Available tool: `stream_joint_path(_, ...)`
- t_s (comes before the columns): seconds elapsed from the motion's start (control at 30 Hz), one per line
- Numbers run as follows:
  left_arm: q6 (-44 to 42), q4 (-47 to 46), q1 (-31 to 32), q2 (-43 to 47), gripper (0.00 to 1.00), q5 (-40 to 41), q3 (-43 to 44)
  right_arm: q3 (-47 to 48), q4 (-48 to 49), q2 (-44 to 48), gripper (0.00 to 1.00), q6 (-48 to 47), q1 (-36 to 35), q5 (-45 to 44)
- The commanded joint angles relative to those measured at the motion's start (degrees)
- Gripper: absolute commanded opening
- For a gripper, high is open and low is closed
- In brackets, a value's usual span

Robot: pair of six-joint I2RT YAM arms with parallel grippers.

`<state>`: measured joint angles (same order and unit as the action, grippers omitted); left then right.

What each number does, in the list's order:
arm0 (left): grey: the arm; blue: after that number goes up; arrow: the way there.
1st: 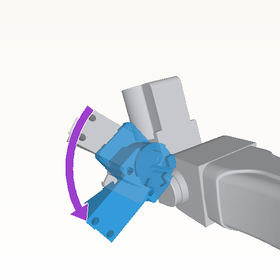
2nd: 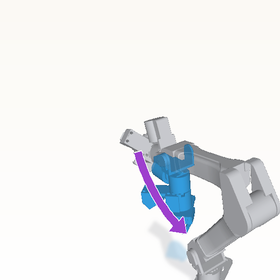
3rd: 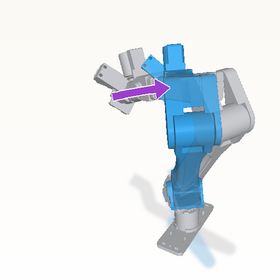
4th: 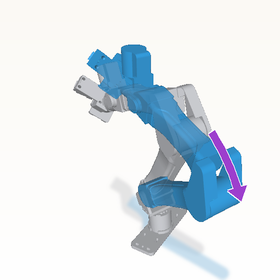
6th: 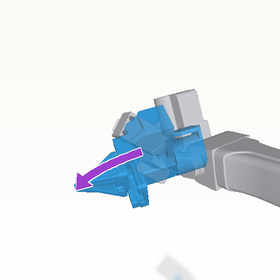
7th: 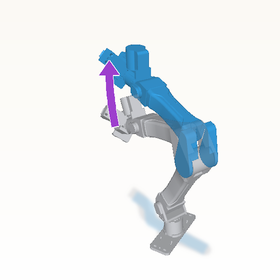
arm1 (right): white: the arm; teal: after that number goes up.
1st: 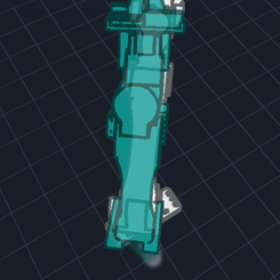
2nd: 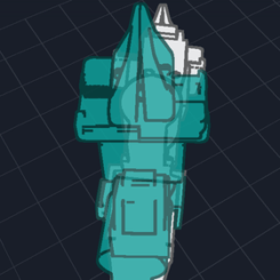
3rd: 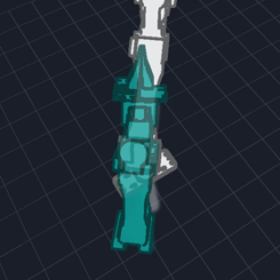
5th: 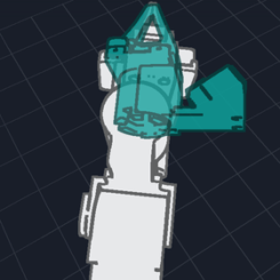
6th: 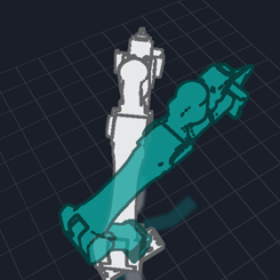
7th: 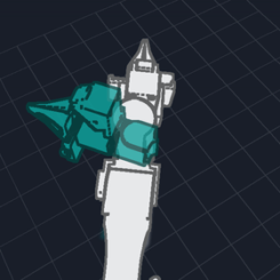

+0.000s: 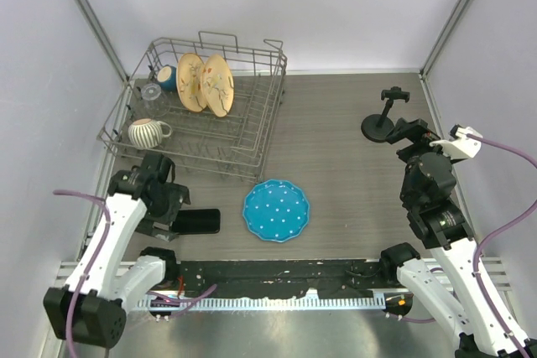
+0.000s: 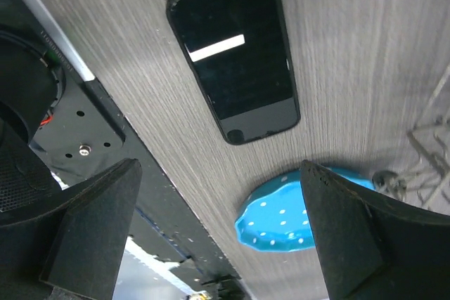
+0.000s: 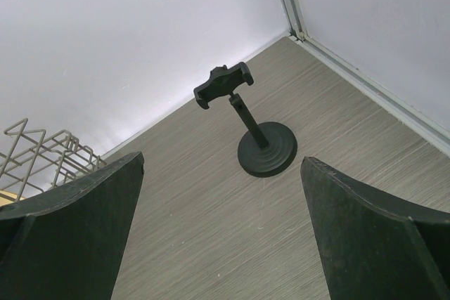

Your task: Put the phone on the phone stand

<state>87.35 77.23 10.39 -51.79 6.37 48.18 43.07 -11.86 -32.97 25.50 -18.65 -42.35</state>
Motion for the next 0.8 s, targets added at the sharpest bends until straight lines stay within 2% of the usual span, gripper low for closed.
stream_joint_path(0.0, 1.1, 0.5, -5.2, -5.1, 1.00, -2.3, 0.2, -0.1, 2.2, 0.6, 0.99, 0.8, -0.2, -1.2)
stream_joint_path(0.23, 2.3, -5.1, -8.5, -8.8, 1.00, -3.2, -2.3, -0.3, 2.5, 0.6, 0.99, 0.6, -0.2, -1.2)
stream_joint_path(0.43, 5.4, -12.1, -8.6, -10.2, 1.00, -6.2, -5.4, -0.4, 3.0, 0.4, 0.99, 0.5, -0.2, -0.6)
stream_joint_path(0.77, 7.5, -17.9, -8.6, -16.1, 1.00, -10.1, -7.1, -0.7, 3.1, 0.6, 0.99, 0.3, -0.2, -0.4)
